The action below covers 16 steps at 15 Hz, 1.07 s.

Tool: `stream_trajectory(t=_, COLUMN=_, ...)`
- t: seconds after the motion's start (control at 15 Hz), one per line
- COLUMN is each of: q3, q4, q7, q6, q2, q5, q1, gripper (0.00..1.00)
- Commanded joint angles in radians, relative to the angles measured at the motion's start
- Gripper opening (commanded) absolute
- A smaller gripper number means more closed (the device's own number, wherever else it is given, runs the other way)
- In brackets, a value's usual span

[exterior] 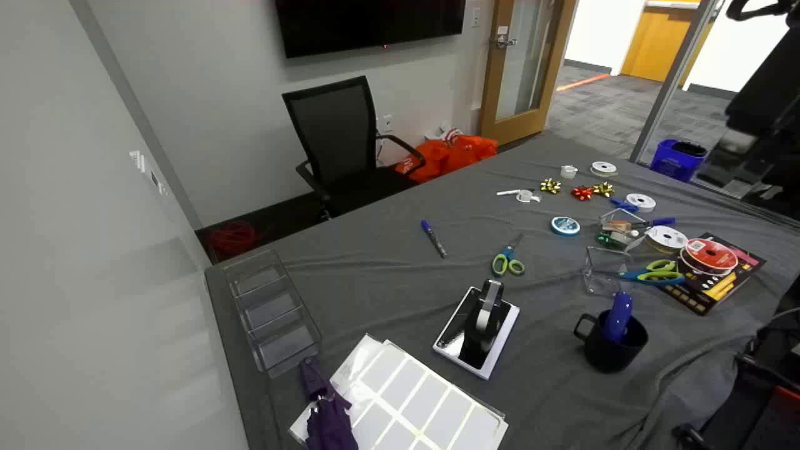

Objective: Put the blue marker in the container in the middle.

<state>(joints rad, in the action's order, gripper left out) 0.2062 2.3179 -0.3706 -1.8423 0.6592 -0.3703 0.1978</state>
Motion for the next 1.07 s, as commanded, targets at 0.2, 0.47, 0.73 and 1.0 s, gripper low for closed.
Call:
stream_trajectory(t=0.2, q3=0.025, q4=-0.014, q7=-0.019, q6=-0.014, q2=-0.023, q5=-0.010, q1=-0.027, gripper=1.00)
stream_trajectory(t=0.47, q3=0.085, q4=-0.086, q7=-0.148, q6=-0.112, q2=-0.164, q5=0.053, q1=-0.092, gripper=1.00)
stream_trajectory(t=0.73, q3=0.128, q4=-0.170, q7=-0.287, q6=-0.284, q2=-0.353, q5=0.188, q1=-0.146, gripper=1.00)
stream_trajectory(t=1.0, q3=0.102, q4=-0.307, q7=-0.362, q6=-0.319, q2=-0.590, q5=0.338, q1=-0.132, gripper=1.00)
